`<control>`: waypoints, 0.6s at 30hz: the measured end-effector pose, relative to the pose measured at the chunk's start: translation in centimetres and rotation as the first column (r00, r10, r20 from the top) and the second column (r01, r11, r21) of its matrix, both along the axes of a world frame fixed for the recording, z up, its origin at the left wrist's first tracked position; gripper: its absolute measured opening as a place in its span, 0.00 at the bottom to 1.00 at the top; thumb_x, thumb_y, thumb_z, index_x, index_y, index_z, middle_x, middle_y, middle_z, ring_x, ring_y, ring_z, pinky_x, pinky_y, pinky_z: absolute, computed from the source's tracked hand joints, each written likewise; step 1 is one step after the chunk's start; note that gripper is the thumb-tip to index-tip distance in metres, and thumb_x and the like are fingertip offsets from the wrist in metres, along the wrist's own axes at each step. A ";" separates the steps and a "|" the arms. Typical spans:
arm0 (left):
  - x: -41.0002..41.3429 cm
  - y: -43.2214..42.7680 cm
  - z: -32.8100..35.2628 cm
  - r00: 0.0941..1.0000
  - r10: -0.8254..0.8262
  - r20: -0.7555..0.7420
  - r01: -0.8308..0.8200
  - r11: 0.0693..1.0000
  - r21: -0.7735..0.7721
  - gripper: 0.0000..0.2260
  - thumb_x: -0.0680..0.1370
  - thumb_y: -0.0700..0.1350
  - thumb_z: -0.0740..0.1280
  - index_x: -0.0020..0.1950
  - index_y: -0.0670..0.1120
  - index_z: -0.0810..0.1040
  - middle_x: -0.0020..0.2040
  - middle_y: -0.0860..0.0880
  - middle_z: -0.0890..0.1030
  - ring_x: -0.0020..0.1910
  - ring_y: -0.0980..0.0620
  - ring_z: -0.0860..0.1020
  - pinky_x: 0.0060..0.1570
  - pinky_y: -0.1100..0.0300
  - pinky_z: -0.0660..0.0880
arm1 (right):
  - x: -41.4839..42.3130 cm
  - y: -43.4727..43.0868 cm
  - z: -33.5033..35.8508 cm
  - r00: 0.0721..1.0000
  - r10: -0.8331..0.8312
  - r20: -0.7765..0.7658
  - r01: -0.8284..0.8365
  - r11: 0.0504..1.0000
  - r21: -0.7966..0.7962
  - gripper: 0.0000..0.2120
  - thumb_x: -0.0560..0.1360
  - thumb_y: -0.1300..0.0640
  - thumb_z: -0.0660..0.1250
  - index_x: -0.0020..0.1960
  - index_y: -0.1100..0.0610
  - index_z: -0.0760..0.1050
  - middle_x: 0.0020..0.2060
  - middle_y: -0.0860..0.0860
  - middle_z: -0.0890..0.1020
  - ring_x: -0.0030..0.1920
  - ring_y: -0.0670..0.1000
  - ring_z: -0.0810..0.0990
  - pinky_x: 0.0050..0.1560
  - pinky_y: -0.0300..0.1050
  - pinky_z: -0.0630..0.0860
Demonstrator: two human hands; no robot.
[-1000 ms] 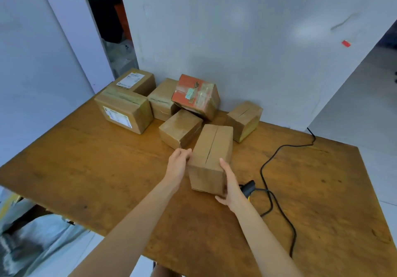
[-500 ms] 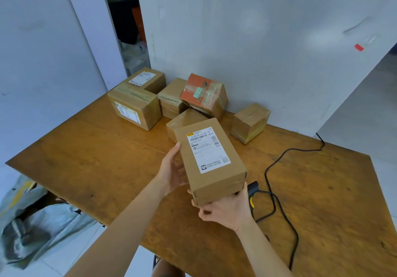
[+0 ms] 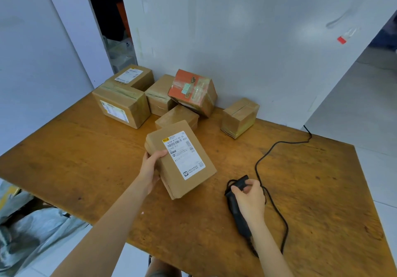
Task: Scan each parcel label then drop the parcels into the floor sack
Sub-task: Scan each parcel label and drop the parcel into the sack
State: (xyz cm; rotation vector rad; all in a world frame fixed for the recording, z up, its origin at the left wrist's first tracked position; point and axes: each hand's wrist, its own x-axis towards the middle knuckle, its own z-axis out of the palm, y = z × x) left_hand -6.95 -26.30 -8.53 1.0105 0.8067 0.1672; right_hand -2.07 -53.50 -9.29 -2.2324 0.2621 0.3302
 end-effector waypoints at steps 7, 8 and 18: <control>0.8 -1.7 -0.7 0.995 -0.082 0.061 0.082 0.997 0.012 0.44 0.61 0.49 0.77 0.72 0.61 0.60 0.62 0.51 0.76 0.59 0.50 0.75 0.57 0.43 0.74 | -0.9 0.2 -2.9 0.989 0.098 -0.112 -0.134 0.919 -0.370 0.35 0.70 0.44 0.72 0.70 0.54 0.60 0.65 0.56 0.66 0.65 0.60 0.70 0.62 0.59 0.71; 0.9 -1.9 -0.8 0.994 -0.093 0.058 0.093 0.996 0.012 0.45 0.61 0.49 0.78 0.73 0.61 0.59 0.62 0.51 0.75 0.60 0.49 0.75 0.60 0.41 0.73 | -1.0 0.4 -3.2 0.989 0.109 -0.103 -0.142 0.906 -0.399 0.35 0.71 0.45 0.72 0.70 0.54 0.59 0.65 0.56 0.67 0.64 0.59 0.71 0.61 0.58 0.72; 2.3 -1.8 -0.4 0.995 -0.085 0.057 0.084 0.996 0.024 0.49 0.55 0.53 0.77 0.74 0.58 0.60 0.62 0.50 0.76 0.59 0.49 0.75 0.59 0.45 0.72 | -0.4 0.1 0.5 0.978 0.100 0.184 -0.150 0.947 0.285 0.17 0.73 0.50 0.72 0.56 0.46 0.67 0.54 0.47 0.79 0.47 0.39 0.76 0.43 0.31 0.71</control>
